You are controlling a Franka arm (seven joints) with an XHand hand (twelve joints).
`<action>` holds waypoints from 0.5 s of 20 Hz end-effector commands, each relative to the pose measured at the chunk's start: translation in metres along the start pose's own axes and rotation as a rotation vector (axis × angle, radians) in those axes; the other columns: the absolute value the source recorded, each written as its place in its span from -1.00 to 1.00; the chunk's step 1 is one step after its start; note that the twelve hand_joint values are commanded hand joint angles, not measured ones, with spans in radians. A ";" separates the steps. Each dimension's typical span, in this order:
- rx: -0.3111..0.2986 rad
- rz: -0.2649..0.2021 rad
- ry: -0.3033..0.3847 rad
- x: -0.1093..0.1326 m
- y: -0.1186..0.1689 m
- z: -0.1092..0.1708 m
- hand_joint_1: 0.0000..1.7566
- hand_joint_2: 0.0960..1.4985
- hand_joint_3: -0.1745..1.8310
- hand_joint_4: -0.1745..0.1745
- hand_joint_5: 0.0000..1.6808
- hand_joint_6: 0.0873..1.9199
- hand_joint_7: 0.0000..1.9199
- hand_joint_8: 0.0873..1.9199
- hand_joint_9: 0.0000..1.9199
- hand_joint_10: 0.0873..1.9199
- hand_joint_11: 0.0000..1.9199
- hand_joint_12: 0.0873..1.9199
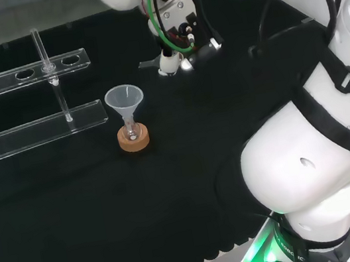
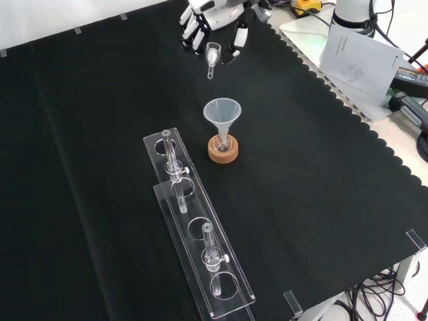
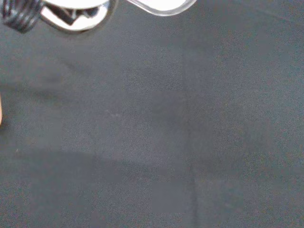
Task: Pour all the NaCl from the weighing funnel into the round-bottom flask.
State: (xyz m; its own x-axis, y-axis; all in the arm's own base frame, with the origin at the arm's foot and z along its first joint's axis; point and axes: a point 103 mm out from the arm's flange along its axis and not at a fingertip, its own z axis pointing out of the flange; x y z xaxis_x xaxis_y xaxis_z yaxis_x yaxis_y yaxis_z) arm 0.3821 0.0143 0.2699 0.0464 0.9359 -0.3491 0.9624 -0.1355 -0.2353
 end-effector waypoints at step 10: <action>0.077 -0.044 -0.097 0.031 0.010 0.001 0.27 -0.16 -0.20 1.00 0.48 -0.32 -0.37 -0.34 -0.01 -0.63 -0.29 0.15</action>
State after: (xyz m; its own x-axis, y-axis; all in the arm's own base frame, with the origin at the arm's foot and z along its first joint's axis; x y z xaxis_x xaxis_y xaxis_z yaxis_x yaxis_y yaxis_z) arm 0.3877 0.0353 0.2559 -0.0083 0.9198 -0.3922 0.9465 -0.1193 -0.2999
